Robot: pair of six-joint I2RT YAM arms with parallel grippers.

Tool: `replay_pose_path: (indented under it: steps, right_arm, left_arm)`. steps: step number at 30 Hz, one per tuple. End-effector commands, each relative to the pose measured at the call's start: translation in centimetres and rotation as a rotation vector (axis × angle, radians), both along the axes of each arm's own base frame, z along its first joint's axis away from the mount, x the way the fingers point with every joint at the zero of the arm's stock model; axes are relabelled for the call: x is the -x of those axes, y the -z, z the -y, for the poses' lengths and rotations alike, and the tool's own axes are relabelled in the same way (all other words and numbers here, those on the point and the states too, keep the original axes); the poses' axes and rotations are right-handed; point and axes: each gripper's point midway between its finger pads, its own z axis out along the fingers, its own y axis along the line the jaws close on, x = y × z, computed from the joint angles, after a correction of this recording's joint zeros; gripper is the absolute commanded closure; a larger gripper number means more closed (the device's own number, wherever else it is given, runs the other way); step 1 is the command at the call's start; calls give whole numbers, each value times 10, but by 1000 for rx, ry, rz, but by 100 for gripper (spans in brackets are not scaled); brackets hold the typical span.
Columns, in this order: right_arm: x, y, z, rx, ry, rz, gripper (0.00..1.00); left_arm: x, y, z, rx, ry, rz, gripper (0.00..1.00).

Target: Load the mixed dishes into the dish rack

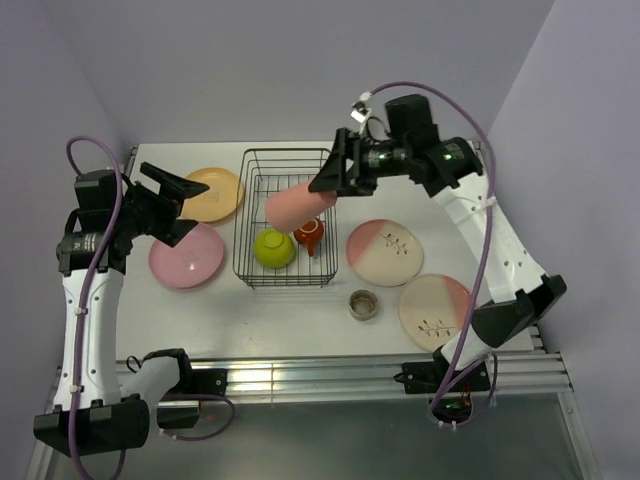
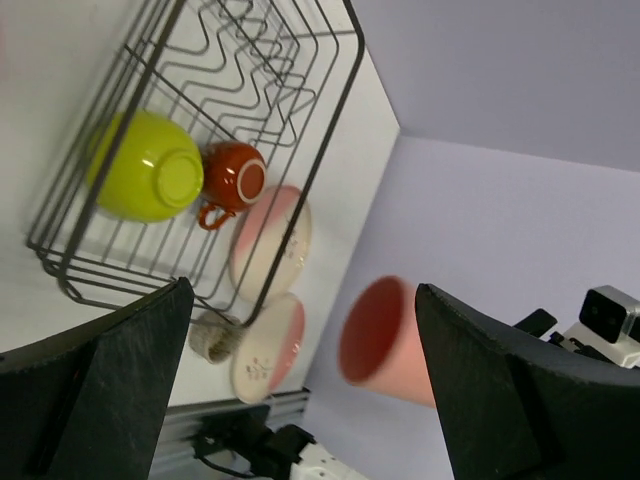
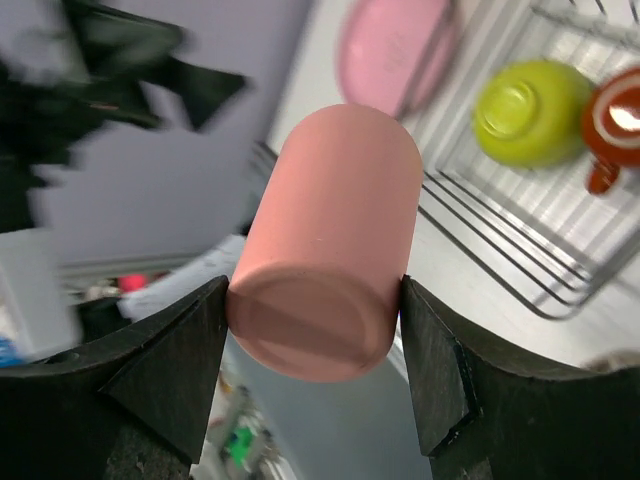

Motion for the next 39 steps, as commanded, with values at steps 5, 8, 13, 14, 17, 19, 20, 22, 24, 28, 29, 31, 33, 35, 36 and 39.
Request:
replay_pose_path:
  steps: [5, 8, 13, 14, 17, 19, 20, 22, 24, 28, 29, 31, 33, 35, 36, 39]
  right_arm:
    - [4, 93, -11, 417, 32, -26, 100]
    - [3, 117, -14, 515, 30, -37, 100]
    - [3, 144, -12, 645, 42, -41, 100]
    - [3, 151, -12, 663, 44, -49, 100]
    - [0, 165, -13, 699, 38, -48, 100]
    - [-2, 171, -18, 701, 28, -47, 100]
    - [-2, 174, -20, 702, 23, -48, 100]
    - [-2, 182, -25, 706, 10, -65, 100]
    - [1, 188, -28, 719, -8, -72, 100]
    - [3, 196, -33, 737, -13, -74, 100]
    - [2, 199, -33, 748, -14, -76, 100]
    - [1, 207, -31, 787, -5, -82, 100]
    - [2, 212, -28, 823, -6, -85, 100]
    - [0, 218, -27, 853, 2, -84, 100]
    - [-1, 220, -28, 856, 2, -79, 100]
    - [-4, 226, -30, 868, 9, -70, 100]
  left_arm:
    - [19, 9, -14, -207, 49, -58, 5]
    - [24, 16, -6, -211, 94, -70, 8]
    - [26, 18, 5, -274, 140, -77, 11]
    - [30, 19, 15, -288, 178, -81, 11]
    - [29, 9, 30, -341, 223, -58, 11]
    - [26, 9, 38, -365, 244, -64, 12]
    - [27, 6, 45, -381, 259, -52, 11]
    - [27, 8, 50, -384, 276, -62, 11]
    - [28, 8, 55, -377, 291, -60, 11]
    - [30, 12, 57, -373, 302, -63, 11]
    - [31, 13, 57, -375, 306, -66, 11]
    - [32, 14, 58, -375, 312, -69, 11]
    - [32, 14, 57, -379, 315, -65, 11]
    - [32, 13, 57, -384, 314, -67, 10]
    - [32, 14, 56, -386, 313, -69, 10]
    - [33, 13, 57, -382, 317, -62, 10]
